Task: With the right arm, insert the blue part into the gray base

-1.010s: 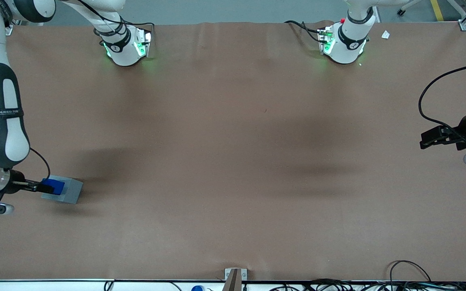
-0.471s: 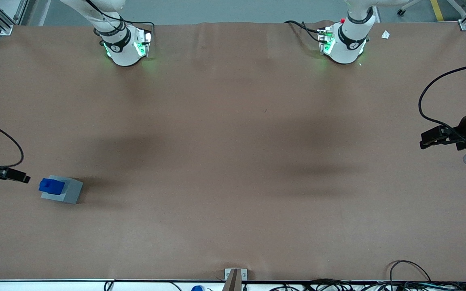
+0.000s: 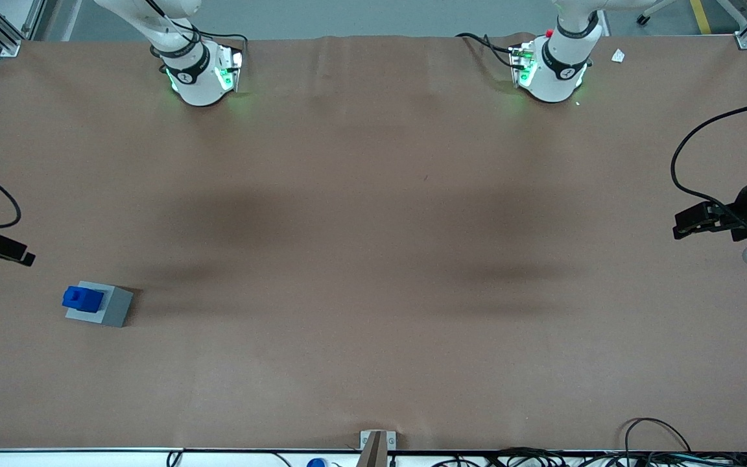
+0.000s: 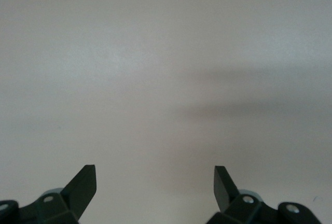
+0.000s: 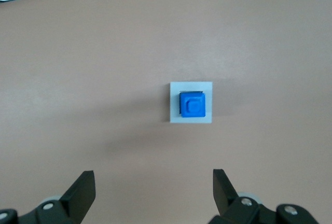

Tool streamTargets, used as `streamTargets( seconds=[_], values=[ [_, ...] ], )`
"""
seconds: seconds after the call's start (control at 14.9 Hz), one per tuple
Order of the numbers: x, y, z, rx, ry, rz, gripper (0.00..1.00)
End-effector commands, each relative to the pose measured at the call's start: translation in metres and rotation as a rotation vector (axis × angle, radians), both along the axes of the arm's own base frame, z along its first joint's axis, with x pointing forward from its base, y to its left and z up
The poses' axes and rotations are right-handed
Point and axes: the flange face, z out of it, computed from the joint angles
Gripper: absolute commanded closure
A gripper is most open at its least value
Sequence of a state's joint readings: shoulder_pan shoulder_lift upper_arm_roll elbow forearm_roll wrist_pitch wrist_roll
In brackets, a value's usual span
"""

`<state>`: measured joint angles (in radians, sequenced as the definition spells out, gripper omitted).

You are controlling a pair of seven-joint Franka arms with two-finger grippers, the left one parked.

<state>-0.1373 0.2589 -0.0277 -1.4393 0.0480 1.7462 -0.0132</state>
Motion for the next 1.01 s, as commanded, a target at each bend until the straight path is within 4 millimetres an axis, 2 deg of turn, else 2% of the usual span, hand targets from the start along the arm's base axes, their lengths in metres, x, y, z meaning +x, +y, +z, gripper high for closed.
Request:
streamTargets(
  seconds=[0.0, 0.2, 0.27, 0.61, 0.67, 0.81, 0.94],
  values=[
    [-0.028, 0.02, 0.037, -0.028, 0.013, -0.001, 0.0],
    [-0.058, 0.033, 0.074, -0.065, 0.039, -0.01, 0.0],
    [-0.063, 0.035, 0.078, -0.071, 0.049, -0.009, 0.0],
    [-0.076, 0.039, 0.094, -0.073, 0.052, -0.02, 0.0],
    [-0.076, 0.041, 0.096, -0.068, 0.049, -0.018, 0.0],
    [-0.074, 0.041, 0.114, -0.07, 0.007, 0.003, 0.0],
    [-0.074, 0.043, 0.116, -0.074, 0.004, 0.067, 0.0]
  ],
)
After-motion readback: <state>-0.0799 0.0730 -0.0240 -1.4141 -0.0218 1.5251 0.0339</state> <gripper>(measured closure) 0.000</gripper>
